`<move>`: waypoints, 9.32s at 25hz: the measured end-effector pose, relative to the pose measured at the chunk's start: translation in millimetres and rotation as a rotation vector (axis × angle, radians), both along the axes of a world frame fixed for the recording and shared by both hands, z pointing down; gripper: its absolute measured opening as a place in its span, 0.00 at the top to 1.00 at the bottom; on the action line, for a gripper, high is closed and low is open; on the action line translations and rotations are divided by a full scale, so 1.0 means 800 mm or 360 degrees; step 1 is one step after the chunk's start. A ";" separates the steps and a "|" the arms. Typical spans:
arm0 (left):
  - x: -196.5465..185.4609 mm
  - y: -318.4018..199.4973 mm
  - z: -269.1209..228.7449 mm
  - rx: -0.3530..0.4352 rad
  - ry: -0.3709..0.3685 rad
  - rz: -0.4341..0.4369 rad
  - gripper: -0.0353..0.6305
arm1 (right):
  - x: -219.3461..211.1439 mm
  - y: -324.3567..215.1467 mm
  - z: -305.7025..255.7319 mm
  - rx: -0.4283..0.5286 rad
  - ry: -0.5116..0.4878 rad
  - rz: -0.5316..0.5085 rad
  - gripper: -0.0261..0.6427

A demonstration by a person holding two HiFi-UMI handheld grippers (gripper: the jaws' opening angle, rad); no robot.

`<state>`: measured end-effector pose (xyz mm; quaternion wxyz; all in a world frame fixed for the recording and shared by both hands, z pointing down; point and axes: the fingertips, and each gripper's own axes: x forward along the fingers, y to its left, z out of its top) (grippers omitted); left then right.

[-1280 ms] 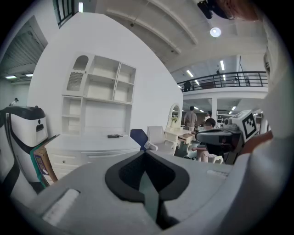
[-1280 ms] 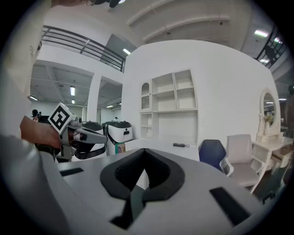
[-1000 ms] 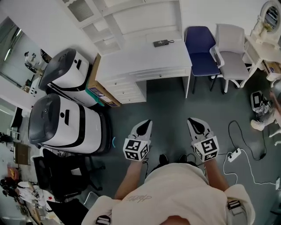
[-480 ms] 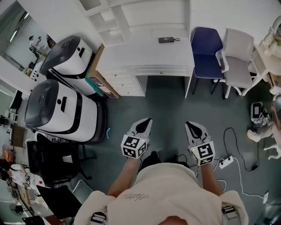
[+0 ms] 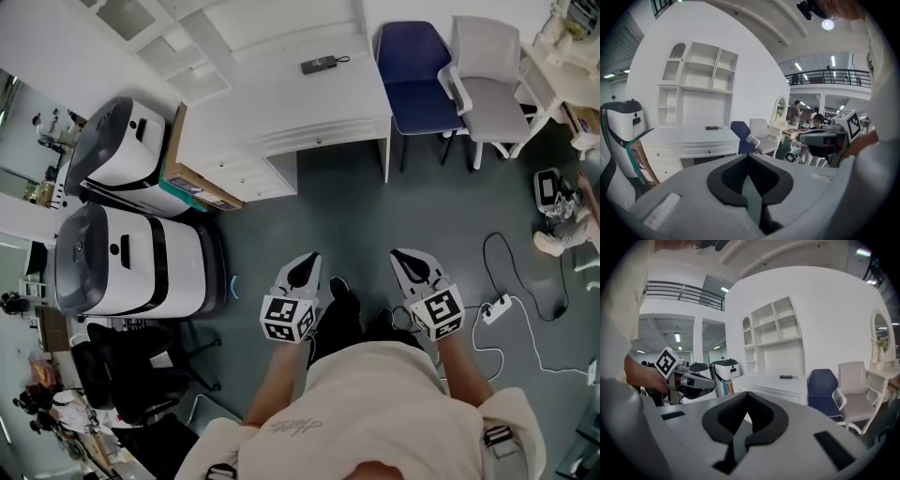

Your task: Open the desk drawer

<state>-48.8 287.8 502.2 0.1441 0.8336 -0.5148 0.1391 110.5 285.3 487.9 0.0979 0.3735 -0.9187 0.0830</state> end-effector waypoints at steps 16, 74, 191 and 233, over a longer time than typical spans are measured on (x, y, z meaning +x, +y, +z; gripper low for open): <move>-0.096 -0.197 -0.031 0.0082 0.0134 0.0125 0.93 | -0.106 -0.175 -0.036 0.0074 0.0067 0.0110 0.96; -0.133 -0.648 -0.025 0.0106 0.0051 -0.0152 0.93 | -0.123 -0.679 -0.001 0.0046 -0.0026 -0.0078 0.96; -0.101 -0.631 0.454 -0.1356 -0.0017 -0.0136 0.80 | -0.074 -0.725 0.118 -0.0335 0.0109 -0.0076 0.96; -0.087 -0.460 0.455 -0.1388 -0.0002 0.0040 0.80 | -0.136 -0.536 0.113 -0.0367 0.0227 0.0025 0.96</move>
